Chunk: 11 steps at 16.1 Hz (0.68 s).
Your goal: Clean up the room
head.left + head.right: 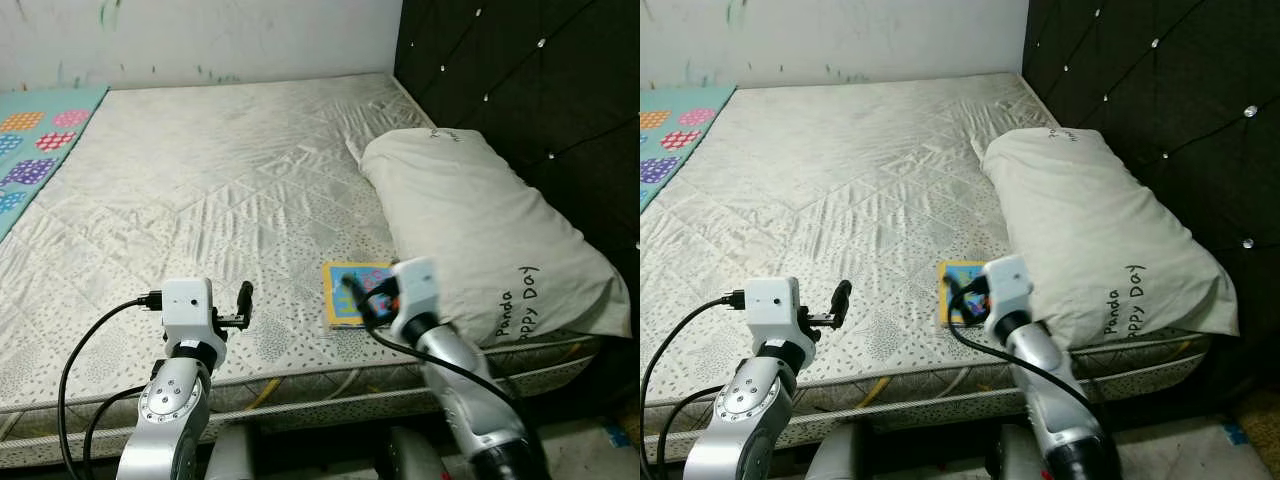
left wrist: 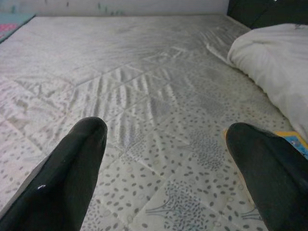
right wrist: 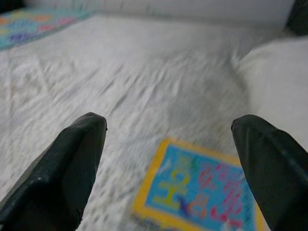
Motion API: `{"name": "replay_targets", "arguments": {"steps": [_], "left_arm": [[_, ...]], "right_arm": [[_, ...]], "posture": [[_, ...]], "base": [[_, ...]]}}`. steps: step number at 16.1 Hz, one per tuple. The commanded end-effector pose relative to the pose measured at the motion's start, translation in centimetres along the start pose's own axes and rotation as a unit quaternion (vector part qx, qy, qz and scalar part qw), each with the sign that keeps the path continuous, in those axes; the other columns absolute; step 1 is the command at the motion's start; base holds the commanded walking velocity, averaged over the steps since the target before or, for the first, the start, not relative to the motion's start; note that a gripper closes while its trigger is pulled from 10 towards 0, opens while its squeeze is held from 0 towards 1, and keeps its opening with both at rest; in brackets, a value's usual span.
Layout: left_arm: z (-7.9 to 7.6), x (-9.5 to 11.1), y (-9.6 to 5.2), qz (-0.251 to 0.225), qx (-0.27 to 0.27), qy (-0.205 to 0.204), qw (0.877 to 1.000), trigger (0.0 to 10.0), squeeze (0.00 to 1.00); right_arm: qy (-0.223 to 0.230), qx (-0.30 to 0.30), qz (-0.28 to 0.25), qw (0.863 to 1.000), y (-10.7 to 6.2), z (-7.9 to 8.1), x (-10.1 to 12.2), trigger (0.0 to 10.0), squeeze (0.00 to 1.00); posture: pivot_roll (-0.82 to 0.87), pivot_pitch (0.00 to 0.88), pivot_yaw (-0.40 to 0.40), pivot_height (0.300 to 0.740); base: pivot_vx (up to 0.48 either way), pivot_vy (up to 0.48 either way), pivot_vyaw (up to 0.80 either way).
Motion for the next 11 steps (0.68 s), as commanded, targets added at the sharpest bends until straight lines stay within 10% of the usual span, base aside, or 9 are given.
{"name": "replay_targets", "arguments": {"steps": [1, 11], "left_arm": [[0.1, 0.5, -0.1, -0.013, -0.002, 0.002, 1.0, 10.0, 0.0], [2.0, 1.5, -1.0, -0.057, 0.025, 0.021, 0.998, 10.0, 0.0]], "right_arm": [[-0.008, -0.029, -0.018, 0.999, -0.5, -1.2, 0.8, 10.0, 1.0], [-0.033, -0.13, -0.045, 0.99, -5.1, -5.0, 1.3, 10.0, 1.0]], "posture": [[-0.06, 0.0, 0.022, 0.615], [-0.09, 0.0, 0.024, 0.615]], "base": [[0.0, 0.0, 0.0], [0.0, 0.0, 0.0]]}}
Point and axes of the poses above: a point about 5 cm out from each wrist's last joint towards the gripper, its own y axis pointing out of the wrist towards the gripper, its own x axis along the axis of the wrist's last joint, z = x × y, the point moved 4 cm from there along y, pointing out of the wrist towards the gripper, and after that the axes turned 9 degrees about -y, right-handed, at the moved point
